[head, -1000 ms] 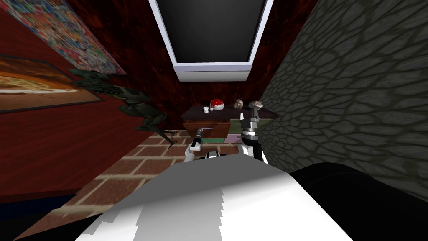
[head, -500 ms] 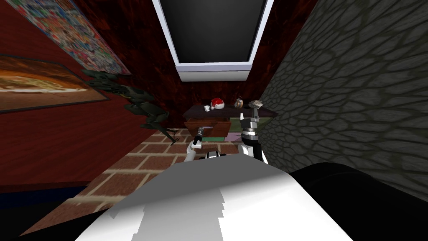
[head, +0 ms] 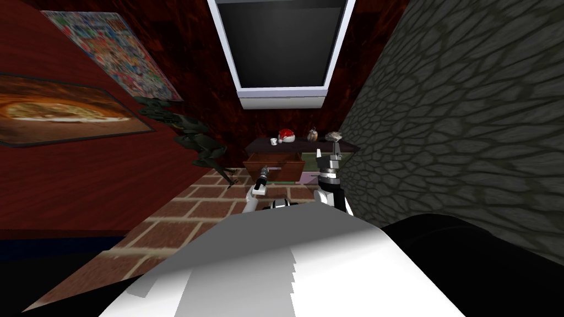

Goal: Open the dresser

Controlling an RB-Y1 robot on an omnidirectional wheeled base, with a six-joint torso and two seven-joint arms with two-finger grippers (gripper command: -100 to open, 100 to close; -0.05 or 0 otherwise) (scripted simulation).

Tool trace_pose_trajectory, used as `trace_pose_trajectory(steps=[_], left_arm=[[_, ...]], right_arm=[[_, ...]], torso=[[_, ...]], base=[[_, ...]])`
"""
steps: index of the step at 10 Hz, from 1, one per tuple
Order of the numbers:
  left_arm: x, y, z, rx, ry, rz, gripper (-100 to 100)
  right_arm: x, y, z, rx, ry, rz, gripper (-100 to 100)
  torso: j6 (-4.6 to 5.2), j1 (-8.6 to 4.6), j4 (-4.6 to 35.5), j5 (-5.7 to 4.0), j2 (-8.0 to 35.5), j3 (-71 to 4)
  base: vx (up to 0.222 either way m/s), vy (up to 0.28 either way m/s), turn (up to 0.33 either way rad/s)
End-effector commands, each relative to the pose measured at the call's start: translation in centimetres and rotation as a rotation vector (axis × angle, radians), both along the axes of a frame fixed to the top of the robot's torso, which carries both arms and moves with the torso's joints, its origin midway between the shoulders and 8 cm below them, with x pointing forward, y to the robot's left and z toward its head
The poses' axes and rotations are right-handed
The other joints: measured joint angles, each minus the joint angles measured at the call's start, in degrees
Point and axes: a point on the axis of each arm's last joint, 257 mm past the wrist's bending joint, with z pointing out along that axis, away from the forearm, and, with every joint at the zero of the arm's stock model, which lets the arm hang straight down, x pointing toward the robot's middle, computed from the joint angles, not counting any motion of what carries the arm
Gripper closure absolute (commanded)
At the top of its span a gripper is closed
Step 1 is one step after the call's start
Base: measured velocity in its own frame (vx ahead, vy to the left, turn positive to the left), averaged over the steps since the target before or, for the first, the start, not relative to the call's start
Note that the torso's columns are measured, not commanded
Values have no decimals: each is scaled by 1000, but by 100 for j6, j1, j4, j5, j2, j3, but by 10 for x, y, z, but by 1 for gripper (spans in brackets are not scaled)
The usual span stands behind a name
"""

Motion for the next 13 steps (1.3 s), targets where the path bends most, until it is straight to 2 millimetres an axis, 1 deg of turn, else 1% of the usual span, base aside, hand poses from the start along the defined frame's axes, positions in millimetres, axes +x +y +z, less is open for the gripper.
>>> trace_pose_trajectory(steps=[1,2,3,6,7,8,13], left_arm=[[13,-1,15,0,2,1,-100],[17,-1,20,-1,2,2,-100],[25,-2,31,-1,2,3,-100],[37,-3,48,-2,2,4,-100],[32,-3,37,4,14,6,-100],[32,-3,36,5,19,7,0],[29,-1,30,7,29,9,0]], right_arm=[[0,0,0,0,0,0,0],[0,0,0,0,0,0,0],[0,0,0,0,0,0,0],[0,0,0,0,0,0,0],[0,0,0,0,0,0,0],[0,0,0,0,0,0,0],[0,0,0,0,0,0,0]], torso=[[0,7,-6,3,5,3],[0,10,-1,4,11,7],[0,8,-4,4,13,9],[-2,9,19,0,37,19],[-1,8,33,-2,52,25],[-1,6,23,-2,49,25],[1,7,1,1,23,11]], base=[[-55,12,-5],[-40,5,-5],[-49,4,-5],[-51,7,-7],[-14,1,-2],[0,0,0],[0,0,0]])
